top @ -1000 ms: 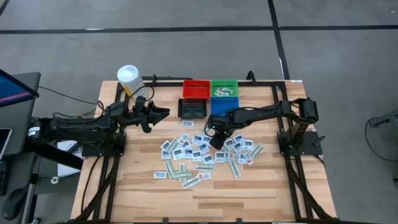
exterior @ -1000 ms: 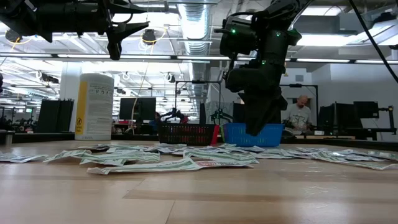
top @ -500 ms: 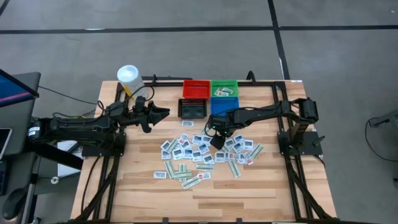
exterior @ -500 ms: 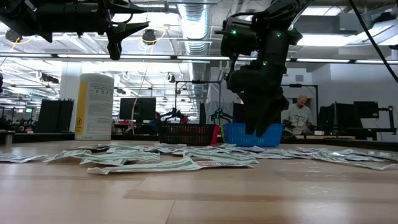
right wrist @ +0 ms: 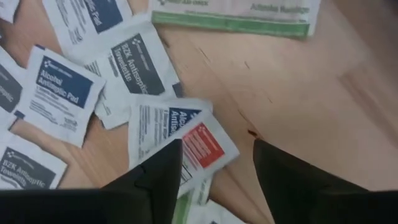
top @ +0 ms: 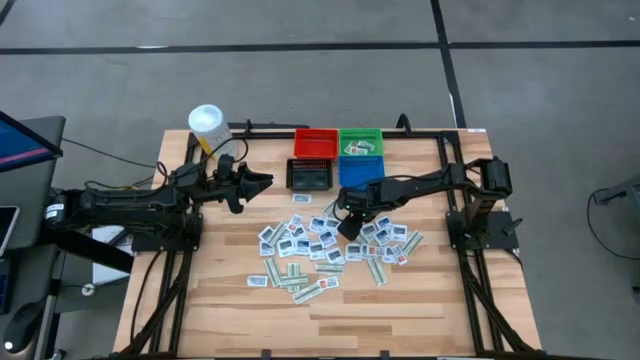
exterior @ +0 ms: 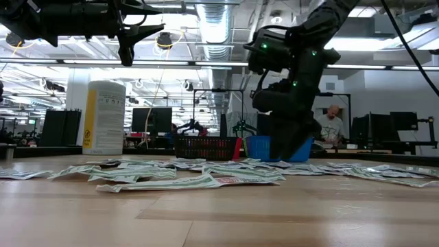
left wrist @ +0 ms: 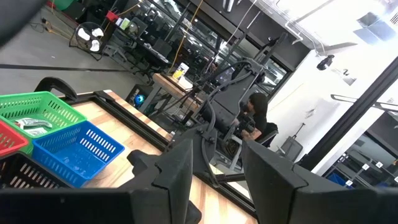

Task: Pick & Place First Aid Supplies
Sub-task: Put the ointment pack into the green basket

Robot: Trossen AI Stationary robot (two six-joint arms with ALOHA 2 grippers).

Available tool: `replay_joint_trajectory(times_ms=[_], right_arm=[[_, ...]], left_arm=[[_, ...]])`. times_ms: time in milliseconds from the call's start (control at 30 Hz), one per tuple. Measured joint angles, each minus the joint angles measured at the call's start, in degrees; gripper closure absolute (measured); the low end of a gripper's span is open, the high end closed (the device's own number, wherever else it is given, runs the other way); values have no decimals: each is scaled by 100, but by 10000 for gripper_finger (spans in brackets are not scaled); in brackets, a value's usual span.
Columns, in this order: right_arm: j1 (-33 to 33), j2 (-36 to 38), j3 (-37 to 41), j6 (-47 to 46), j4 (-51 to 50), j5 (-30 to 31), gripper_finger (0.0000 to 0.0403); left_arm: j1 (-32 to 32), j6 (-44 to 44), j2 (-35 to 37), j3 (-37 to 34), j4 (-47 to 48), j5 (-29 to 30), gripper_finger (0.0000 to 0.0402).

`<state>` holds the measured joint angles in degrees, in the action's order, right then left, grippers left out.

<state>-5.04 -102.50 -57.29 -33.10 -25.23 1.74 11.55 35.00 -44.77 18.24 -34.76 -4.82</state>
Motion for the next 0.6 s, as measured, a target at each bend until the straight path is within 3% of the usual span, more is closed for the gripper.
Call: replay_joint_trajectory(times_ms=[600], right_arm=[[3,0,84,0,7,282,282]], left_arm=[[0,0,0,0,0,0,262]])
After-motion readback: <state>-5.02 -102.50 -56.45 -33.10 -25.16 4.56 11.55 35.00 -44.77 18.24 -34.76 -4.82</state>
